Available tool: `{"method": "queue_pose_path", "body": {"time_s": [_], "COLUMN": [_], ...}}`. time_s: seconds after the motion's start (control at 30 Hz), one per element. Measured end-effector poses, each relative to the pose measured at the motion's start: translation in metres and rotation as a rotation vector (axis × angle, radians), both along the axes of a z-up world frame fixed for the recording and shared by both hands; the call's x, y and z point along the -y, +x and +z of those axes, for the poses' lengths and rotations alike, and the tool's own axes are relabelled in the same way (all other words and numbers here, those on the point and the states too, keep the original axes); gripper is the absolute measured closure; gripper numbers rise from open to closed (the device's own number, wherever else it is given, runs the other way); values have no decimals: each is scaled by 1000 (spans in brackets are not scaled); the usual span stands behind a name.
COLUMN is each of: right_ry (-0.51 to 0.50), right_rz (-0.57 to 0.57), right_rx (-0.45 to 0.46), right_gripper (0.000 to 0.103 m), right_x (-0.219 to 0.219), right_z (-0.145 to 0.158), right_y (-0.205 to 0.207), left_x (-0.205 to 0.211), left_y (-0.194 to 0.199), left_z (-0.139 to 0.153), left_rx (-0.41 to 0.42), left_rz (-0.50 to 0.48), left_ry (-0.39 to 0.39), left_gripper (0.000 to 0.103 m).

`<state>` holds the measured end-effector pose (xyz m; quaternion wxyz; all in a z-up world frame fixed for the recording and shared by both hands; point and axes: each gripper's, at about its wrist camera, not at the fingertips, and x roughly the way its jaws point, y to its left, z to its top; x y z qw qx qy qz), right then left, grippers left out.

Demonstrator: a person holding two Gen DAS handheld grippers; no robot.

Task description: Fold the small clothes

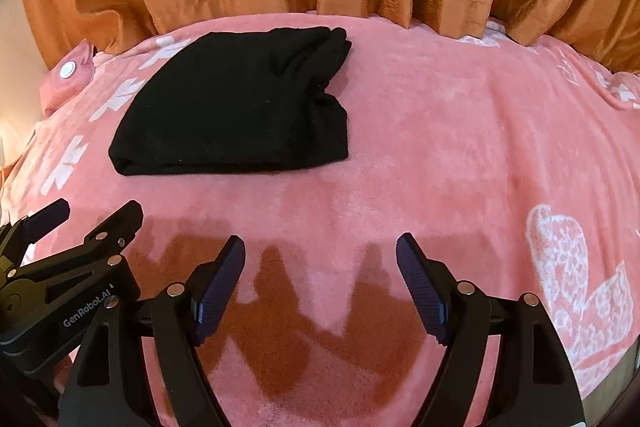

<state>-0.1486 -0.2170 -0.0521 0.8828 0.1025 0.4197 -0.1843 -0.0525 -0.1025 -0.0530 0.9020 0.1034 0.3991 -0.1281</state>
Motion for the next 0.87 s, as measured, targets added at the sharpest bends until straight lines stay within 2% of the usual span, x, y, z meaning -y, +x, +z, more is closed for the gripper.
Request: {"method": "queue_pose_path", "body": {"time_s": [0.47,0.87], "right_ry": [-5,-19], "right_rz": [-24,-48], "right_rx": [-4,-10], "right_gripper": [27,27], "right_x": [-2,-7], "right_z": [-4,-5], "right_y": [-1,-1], "left_x": [-3,-5], "left_y": [2,5], "left_z": [-10,-13], "left_rx": [-33,-71], "left_rz": [12,25], "left_ry": [7,-3], "left_gripper": [15,22]}}
